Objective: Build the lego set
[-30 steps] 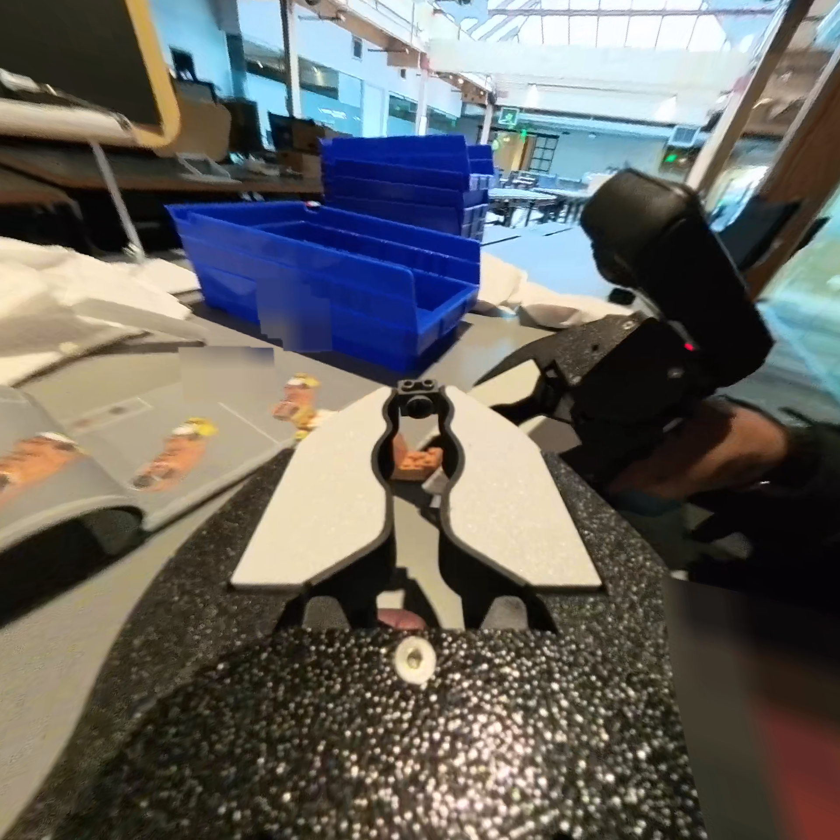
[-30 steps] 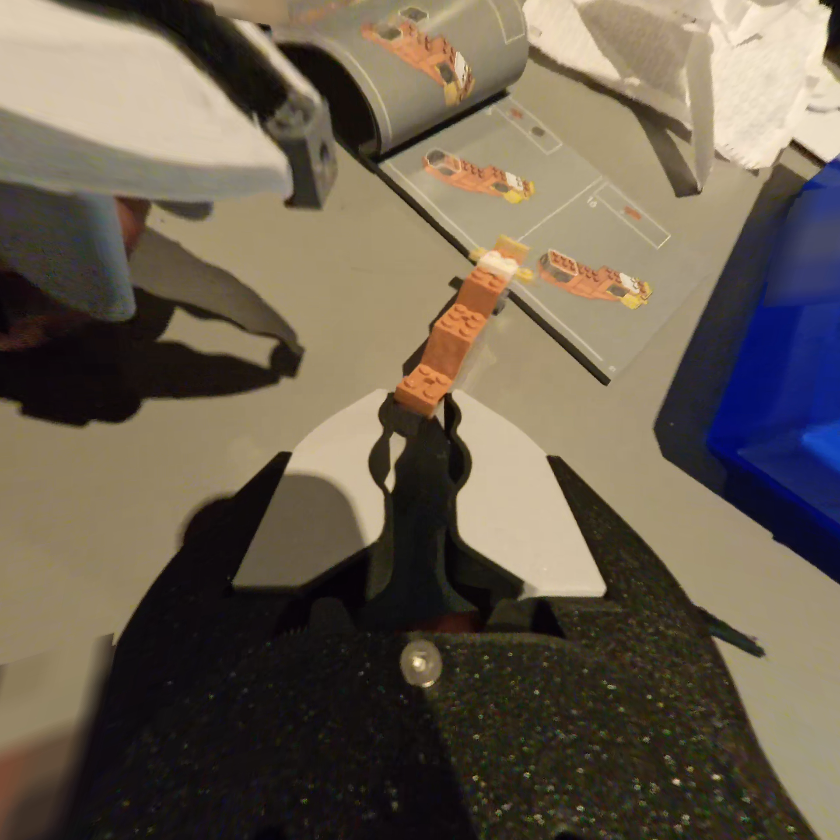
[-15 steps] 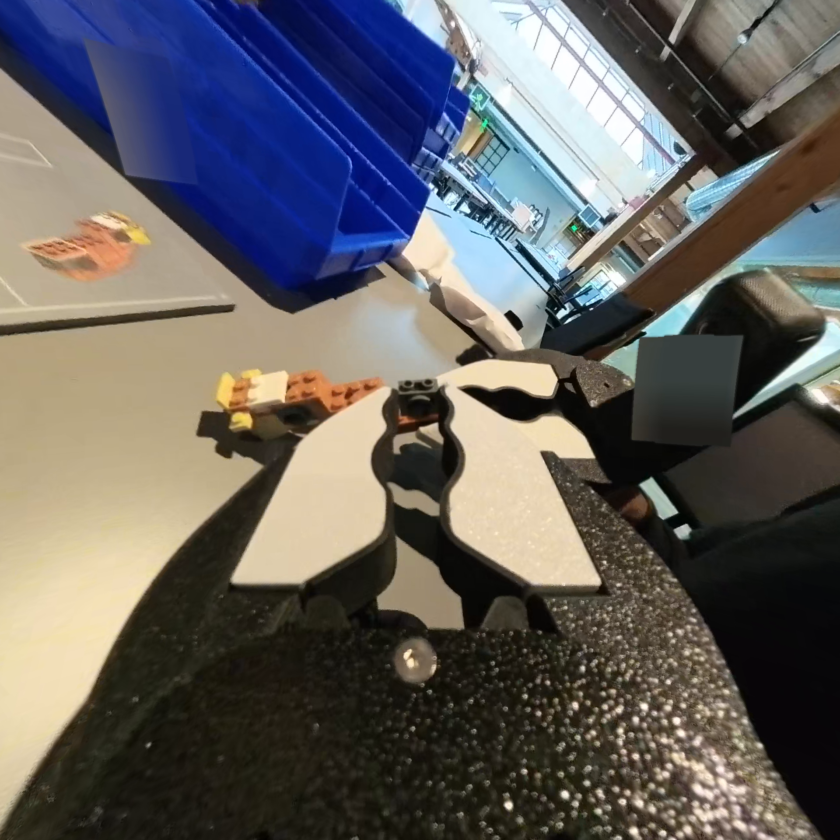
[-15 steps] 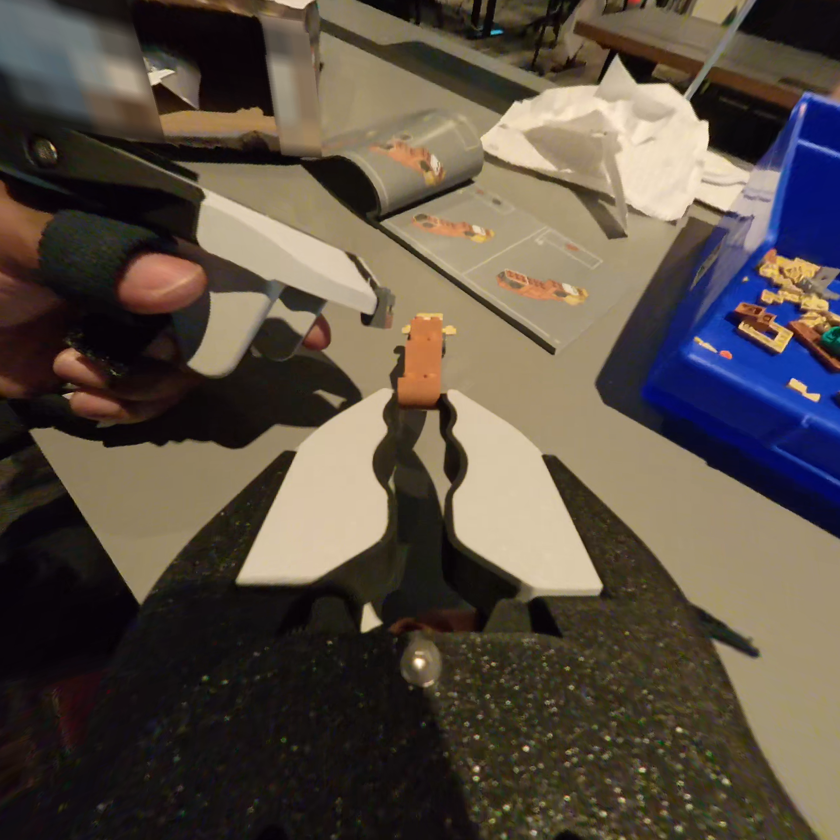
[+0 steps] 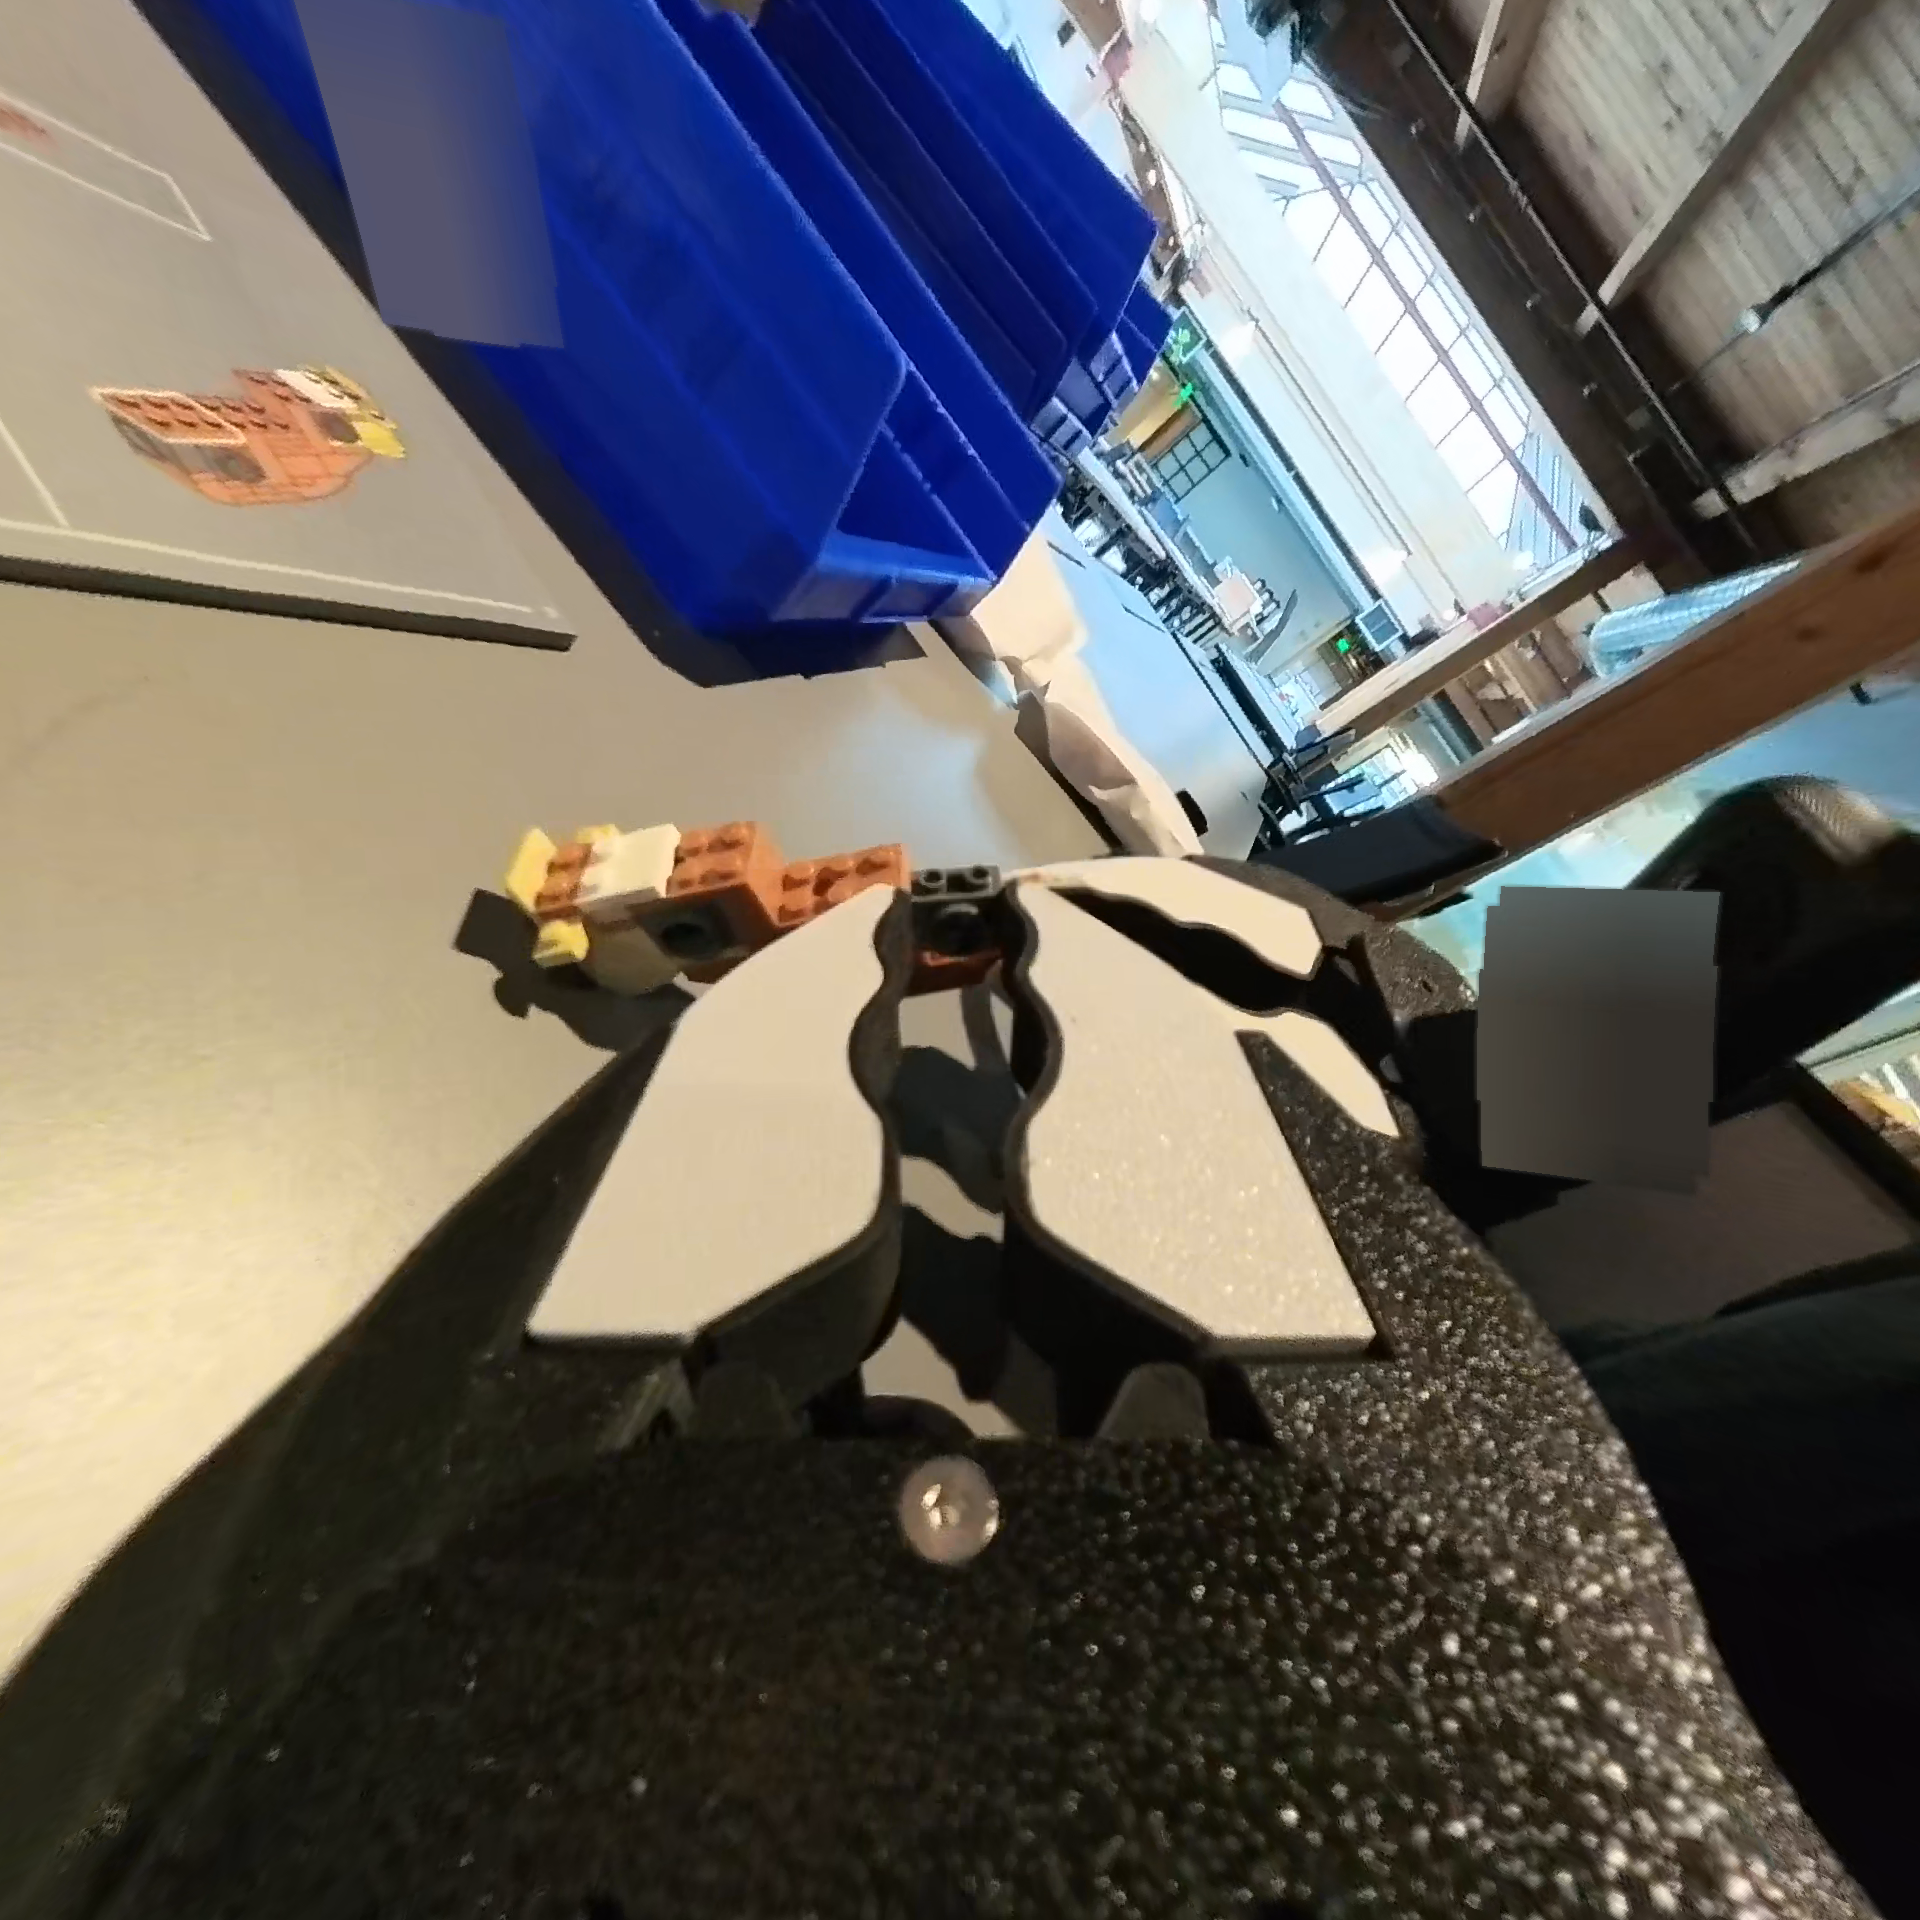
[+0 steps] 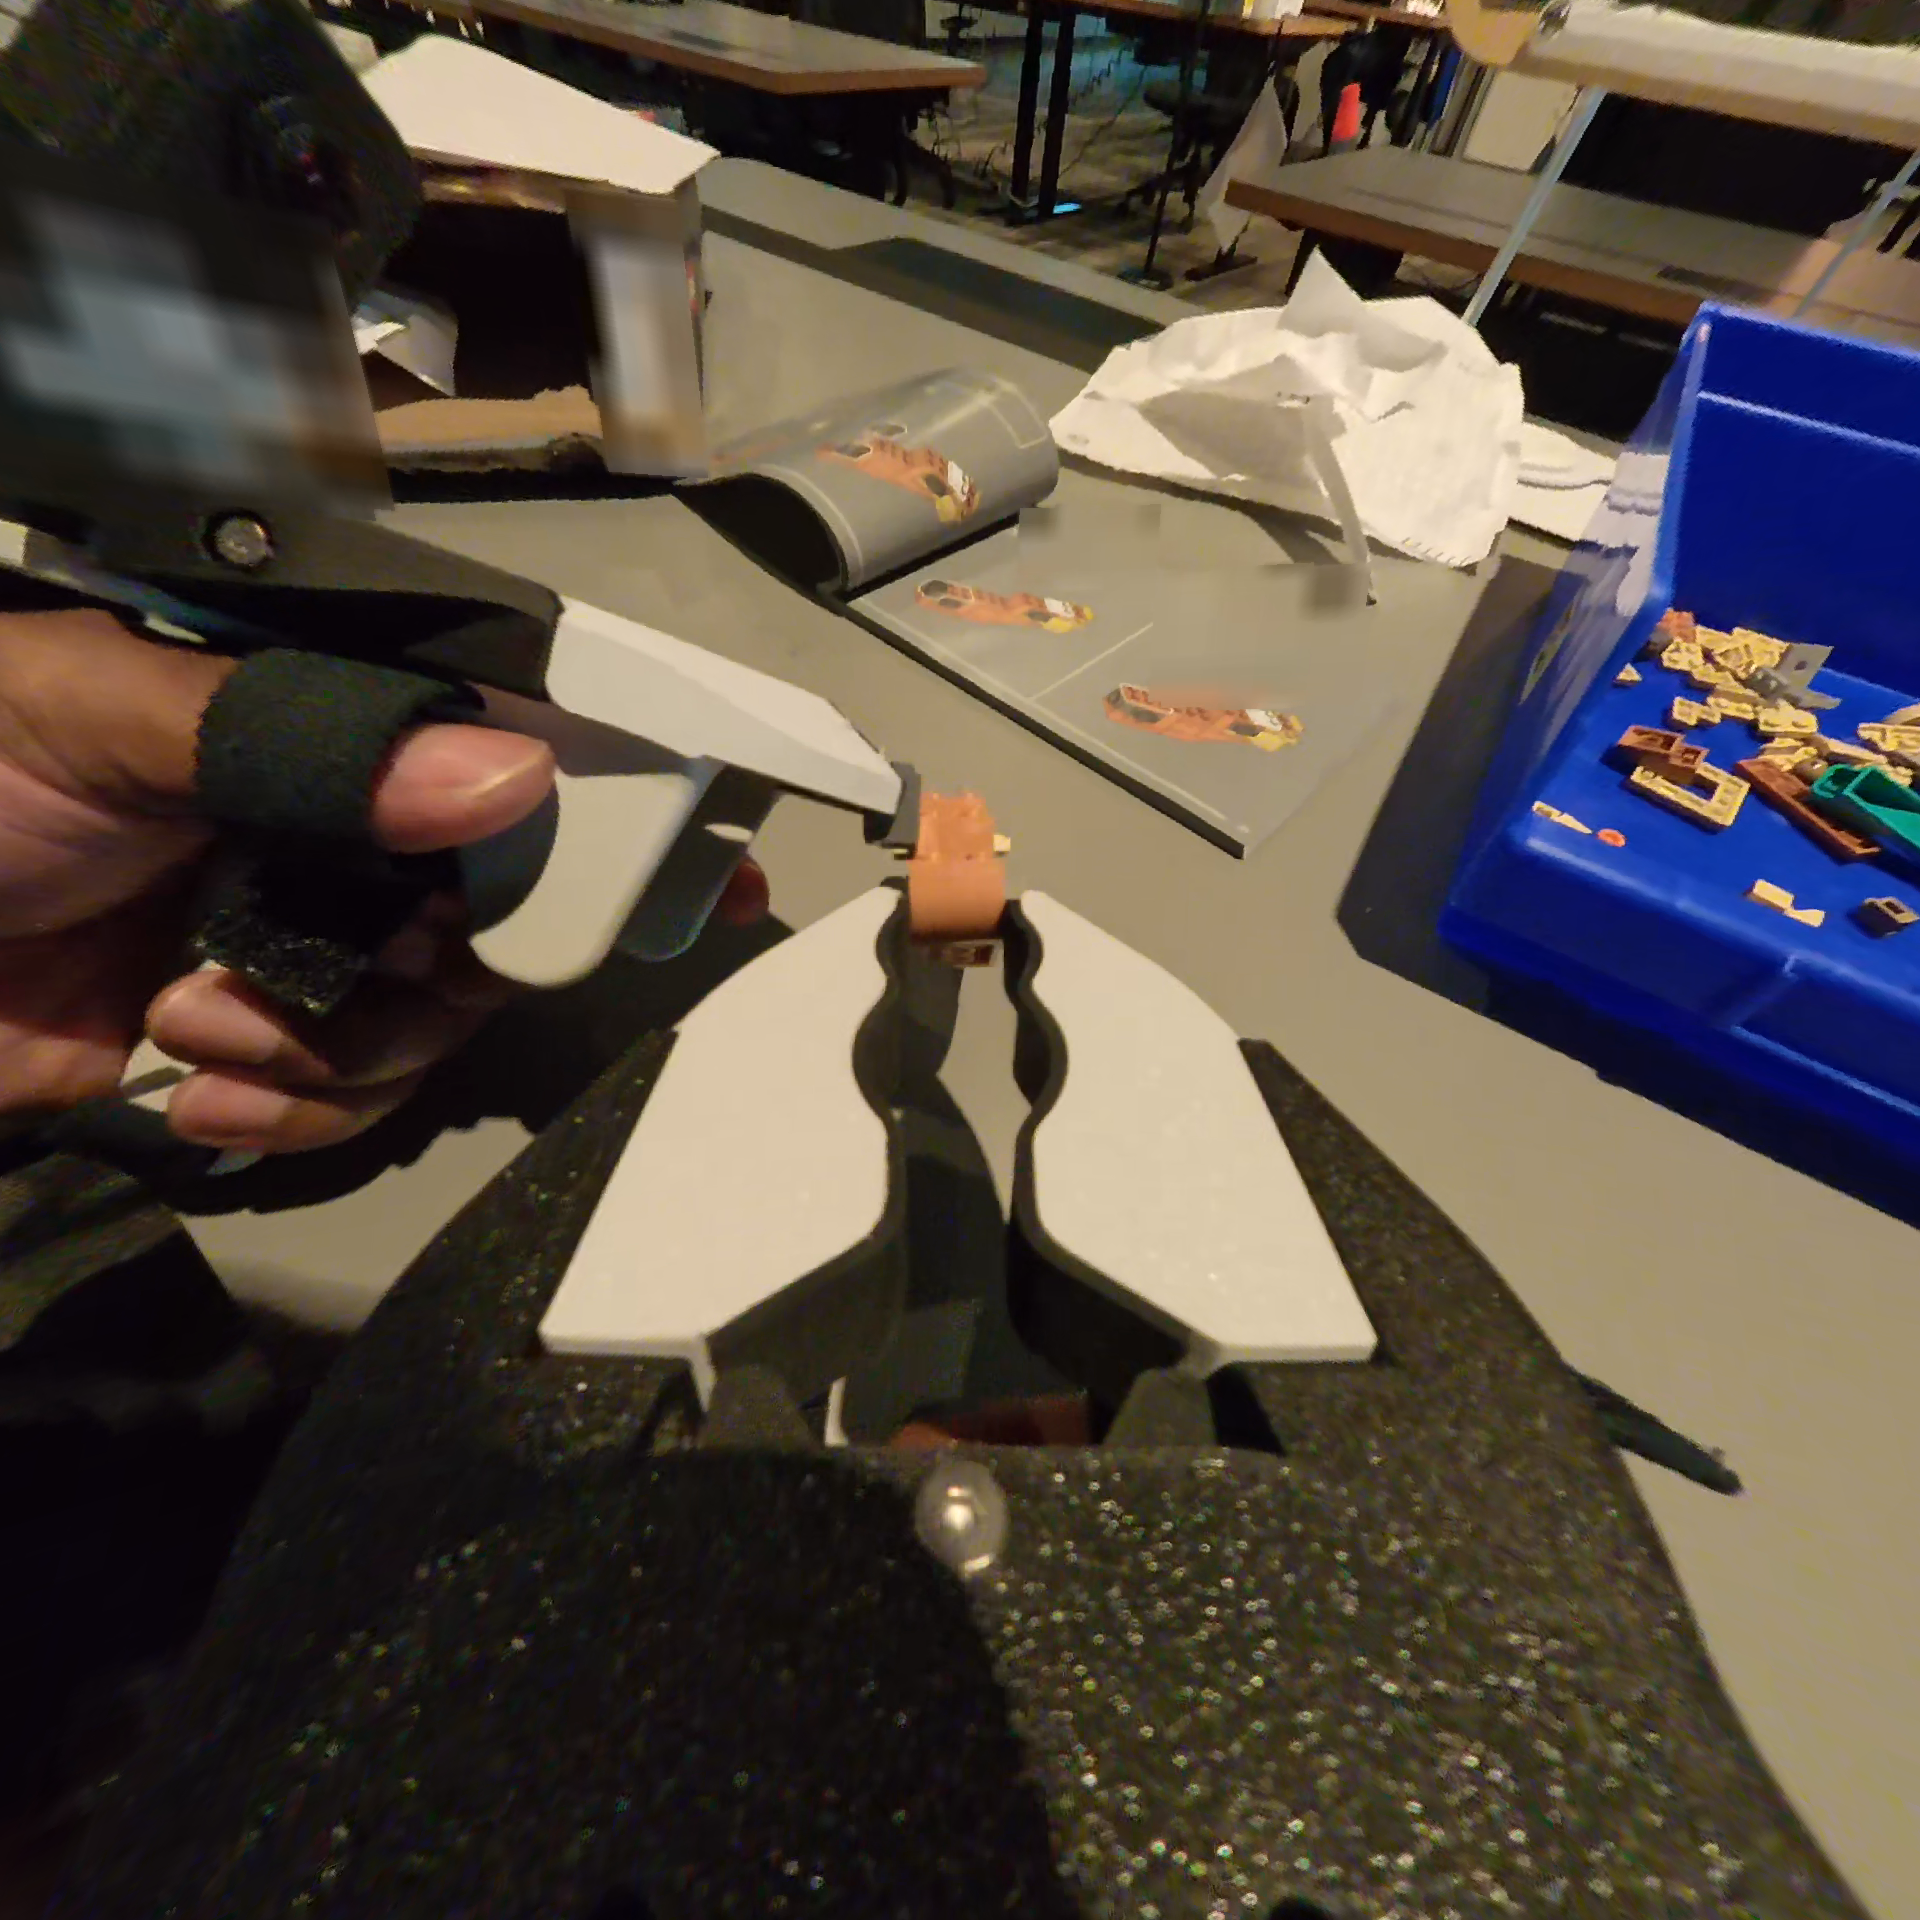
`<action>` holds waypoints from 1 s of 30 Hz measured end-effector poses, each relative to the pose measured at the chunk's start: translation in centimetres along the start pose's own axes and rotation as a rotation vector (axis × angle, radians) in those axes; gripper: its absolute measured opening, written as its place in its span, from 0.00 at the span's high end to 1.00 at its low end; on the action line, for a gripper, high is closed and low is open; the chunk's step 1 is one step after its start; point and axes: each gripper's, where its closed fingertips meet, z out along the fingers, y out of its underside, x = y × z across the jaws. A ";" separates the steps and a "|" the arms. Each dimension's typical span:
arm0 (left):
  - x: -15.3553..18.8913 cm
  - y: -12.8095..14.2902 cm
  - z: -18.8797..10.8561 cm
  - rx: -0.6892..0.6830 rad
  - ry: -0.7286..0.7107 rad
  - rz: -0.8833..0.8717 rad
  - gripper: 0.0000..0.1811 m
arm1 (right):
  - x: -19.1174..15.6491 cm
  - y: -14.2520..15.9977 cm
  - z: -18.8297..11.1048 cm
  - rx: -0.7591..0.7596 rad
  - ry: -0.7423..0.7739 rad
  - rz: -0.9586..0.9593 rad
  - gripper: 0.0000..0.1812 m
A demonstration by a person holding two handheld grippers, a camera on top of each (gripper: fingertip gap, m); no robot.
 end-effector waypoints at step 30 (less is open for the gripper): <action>-0.2 0.2 -1.8 0.105 -0.083 -0.057 0.91 | -1.5 0.3 -0.1 -0.022 -0.021 -0.057 0.91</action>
